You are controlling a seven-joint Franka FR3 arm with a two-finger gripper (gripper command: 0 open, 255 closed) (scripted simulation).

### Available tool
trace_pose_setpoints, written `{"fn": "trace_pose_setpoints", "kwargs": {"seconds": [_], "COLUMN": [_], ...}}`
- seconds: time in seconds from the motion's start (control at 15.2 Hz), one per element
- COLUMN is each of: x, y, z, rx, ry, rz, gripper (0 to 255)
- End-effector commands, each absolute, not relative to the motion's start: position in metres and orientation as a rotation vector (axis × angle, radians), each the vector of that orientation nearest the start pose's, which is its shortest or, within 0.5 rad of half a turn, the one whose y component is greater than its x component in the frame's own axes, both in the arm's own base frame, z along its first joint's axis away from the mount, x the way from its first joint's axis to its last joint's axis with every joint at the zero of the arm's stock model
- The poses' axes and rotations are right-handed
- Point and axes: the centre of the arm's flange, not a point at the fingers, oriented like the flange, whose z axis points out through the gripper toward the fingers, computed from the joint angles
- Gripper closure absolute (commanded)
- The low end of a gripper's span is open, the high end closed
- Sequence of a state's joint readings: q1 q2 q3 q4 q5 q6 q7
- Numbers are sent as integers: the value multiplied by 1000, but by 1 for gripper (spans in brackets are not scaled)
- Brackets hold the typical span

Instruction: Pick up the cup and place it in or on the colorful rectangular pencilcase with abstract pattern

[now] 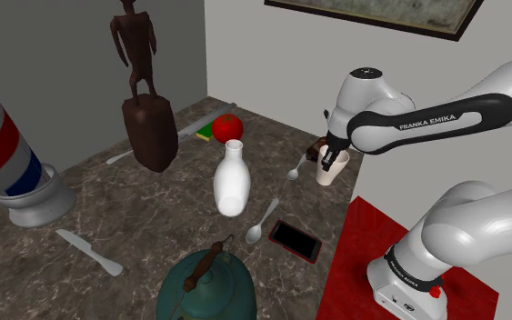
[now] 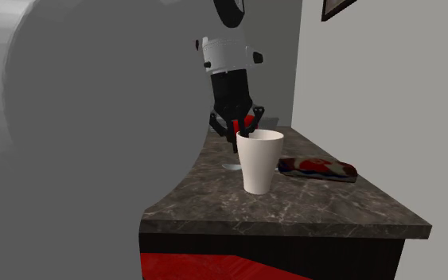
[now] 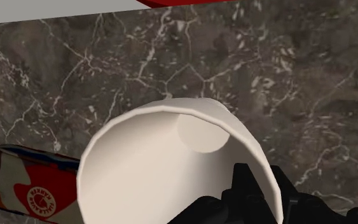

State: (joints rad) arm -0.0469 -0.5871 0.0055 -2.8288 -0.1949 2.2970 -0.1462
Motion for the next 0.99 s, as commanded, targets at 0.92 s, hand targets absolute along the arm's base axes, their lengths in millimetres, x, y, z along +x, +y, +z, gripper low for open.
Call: {"fn": "trace_pose_setpoints", "kwargs": {"seconds": [0.92], "x": [339], "y": [-19], "z": [444], "rx": [-3275], "ry": [-377], "rz": [-62], "gripper": [255]}}
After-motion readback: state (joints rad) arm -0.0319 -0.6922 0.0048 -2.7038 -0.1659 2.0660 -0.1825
